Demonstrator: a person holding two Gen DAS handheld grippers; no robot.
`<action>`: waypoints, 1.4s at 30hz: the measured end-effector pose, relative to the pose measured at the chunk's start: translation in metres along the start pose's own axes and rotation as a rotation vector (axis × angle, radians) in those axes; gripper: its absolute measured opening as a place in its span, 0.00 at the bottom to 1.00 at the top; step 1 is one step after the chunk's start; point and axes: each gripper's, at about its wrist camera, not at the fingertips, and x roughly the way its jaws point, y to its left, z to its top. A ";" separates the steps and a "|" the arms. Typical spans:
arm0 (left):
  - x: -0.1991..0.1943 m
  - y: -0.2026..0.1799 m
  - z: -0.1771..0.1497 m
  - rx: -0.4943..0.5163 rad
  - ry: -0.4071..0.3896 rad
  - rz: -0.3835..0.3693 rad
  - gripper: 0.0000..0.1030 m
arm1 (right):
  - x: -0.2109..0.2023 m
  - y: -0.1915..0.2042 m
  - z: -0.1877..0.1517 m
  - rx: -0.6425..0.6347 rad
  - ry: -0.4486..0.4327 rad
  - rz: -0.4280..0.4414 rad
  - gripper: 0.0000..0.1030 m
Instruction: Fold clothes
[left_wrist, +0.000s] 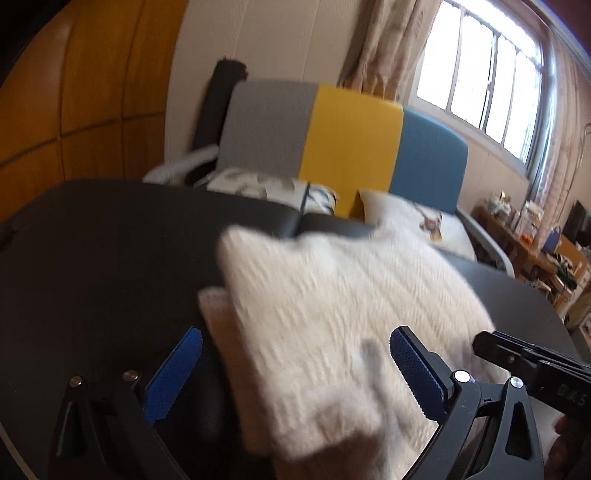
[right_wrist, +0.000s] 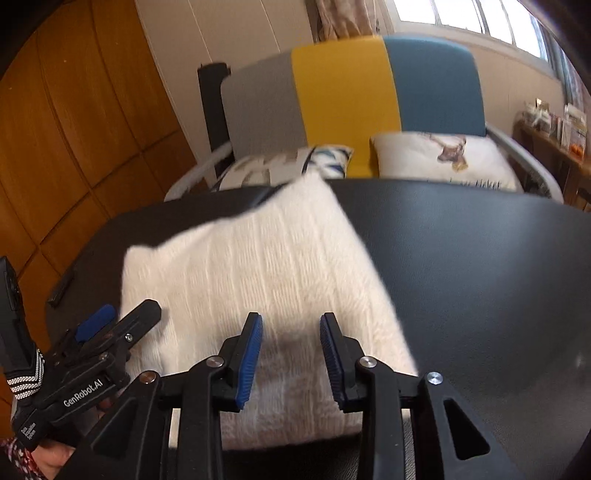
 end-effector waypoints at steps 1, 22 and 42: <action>0.003 0.000 0.003 0.007 0.006 0.005 1.00 | -0.003 0.000 0.003 -0.003 -0.014 -0.005 0.32; 0.059 0.020 -0.014 -0.160 0.208 -0.058 1.00 | 0.036 -0.019 0.017 0.044 0.003 0.076 0.32; 0.062 0.070 0.028 -0.311 0.318 -0.190 1.00 | 0.014 -0.082 0.065 0.131 0.126 0.312 0.70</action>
